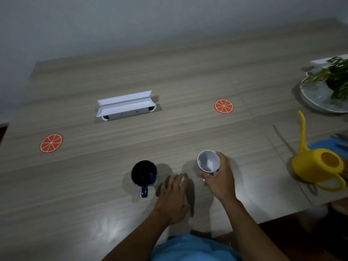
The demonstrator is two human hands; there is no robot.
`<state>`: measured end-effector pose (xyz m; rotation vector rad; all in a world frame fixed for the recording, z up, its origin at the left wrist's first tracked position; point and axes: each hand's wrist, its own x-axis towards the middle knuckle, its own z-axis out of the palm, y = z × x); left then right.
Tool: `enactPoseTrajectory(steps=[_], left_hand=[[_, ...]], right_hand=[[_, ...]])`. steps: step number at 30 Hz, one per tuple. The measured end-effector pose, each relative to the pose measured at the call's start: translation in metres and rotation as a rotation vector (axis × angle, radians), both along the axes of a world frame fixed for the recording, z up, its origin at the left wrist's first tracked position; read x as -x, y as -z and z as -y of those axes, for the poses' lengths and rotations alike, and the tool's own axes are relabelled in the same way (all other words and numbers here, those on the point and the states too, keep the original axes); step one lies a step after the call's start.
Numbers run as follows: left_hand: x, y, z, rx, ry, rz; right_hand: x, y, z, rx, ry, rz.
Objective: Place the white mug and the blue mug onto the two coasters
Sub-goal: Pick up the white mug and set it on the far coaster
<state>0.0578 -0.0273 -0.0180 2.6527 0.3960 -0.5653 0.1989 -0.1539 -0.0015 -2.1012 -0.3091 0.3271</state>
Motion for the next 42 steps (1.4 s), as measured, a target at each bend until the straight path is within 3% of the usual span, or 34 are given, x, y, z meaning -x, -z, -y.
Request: enactPoseTrajectory(steps=[11, 24, 28, 42], left_hand=[[-0.107, 0.005, -0.03, -0.055, -0.081, -0.021], [-0.213, 0.037, -0.073, -0.026, -0.409, 0.066], [-0.219, 0.049, -0.068, -0.117, -0.483, 0.093], [-0.224, 0.063, -0.072, -0.102, -0.551, 0.137]], right_hand=[[-0.063, -0.006, 0.001, -0.008, 0.138, -0.004], [-0.181, -0.01, -0.049, -0.008, 0.179, 0.018], [-0.217, -0.011, -0.066, -0.006, 0.221, 0.038], [-0.304, 0.003, -0.102, -0.054, 0.266, 0.045]])
